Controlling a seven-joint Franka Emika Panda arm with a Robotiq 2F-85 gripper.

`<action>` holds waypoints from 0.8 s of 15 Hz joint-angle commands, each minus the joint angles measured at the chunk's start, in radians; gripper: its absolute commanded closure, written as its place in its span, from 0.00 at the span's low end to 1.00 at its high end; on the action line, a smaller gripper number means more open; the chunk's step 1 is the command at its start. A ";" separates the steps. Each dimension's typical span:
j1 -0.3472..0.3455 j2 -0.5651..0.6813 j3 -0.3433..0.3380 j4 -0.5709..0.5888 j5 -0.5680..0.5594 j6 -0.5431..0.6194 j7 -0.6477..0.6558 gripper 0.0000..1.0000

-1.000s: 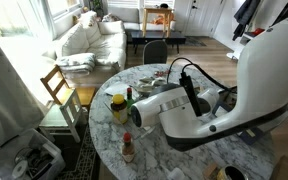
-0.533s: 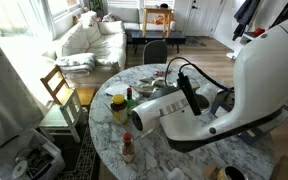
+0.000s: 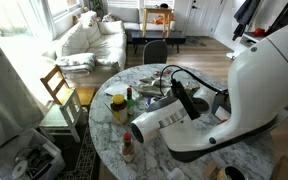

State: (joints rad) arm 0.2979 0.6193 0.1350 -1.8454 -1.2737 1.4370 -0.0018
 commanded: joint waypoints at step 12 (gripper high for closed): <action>0.014 0.105 0.028 0.029 -0.058 -0.181 0.069 0.99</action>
State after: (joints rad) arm 0.3241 0.7161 0.1481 -1.8111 -1.3291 1.2762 0.0092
